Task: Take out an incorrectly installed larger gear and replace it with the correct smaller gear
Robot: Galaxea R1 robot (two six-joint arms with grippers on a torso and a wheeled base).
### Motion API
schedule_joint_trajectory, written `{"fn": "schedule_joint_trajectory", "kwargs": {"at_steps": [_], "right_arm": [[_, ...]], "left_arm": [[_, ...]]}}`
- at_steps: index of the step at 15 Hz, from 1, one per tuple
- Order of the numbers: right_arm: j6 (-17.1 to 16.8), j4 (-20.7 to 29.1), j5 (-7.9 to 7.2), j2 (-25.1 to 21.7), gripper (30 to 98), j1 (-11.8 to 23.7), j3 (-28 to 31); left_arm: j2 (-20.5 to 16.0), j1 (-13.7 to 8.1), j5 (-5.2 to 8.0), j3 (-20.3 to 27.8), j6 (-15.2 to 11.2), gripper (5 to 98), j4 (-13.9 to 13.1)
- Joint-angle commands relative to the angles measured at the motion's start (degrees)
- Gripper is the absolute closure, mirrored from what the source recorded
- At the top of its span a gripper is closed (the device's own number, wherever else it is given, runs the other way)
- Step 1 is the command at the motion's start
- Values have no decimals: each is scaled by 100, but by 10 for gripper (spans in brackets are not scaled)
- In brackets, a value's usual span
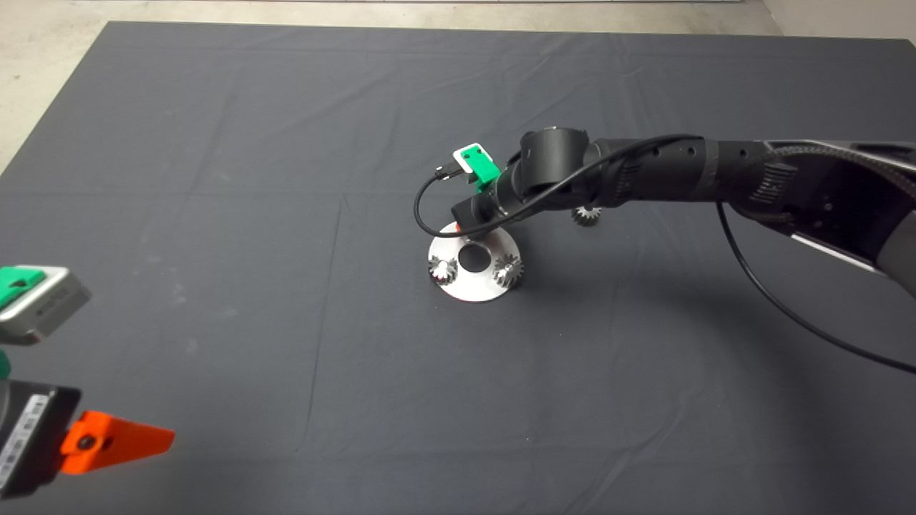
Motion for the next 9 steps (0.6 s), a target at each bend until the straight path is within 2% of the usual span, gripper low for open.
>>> {"fn": "schedule_joint_trajectory", "kwargs": {"at_steps": [1, 3, 4, 5, 6, 7, 9], "right_arm": [[45, 98, 9, -1, 776, 641, 334], [45, 377, -90, -37, 778, 843, 414], [45, 585, -240, -47, 778, 979, 498], [45, 670, -499, -80, 779, 1064, 668], [45, 680, -845, -150, 779, 1082, 873], [45, 680, -1071, -284, 779, 1082, 1118], [173, 700, -1089, -846, 779, 1082, 1646]], "left_arm": [[-4, -4, -5, 76, -6, 54, -72], [-4, -4, -14, 68, -6, 54, -72], [-4, -4, -14, 70, -8, 54, -80], [-4, -4, -14, 76, -14, 54, -80], [-4, -4, -14, 70, -14, 54, -80], [-4, -4, -14, 76, -14, 54, -80], [-4, -4, -14, 76, -14, 54, -80]]}}
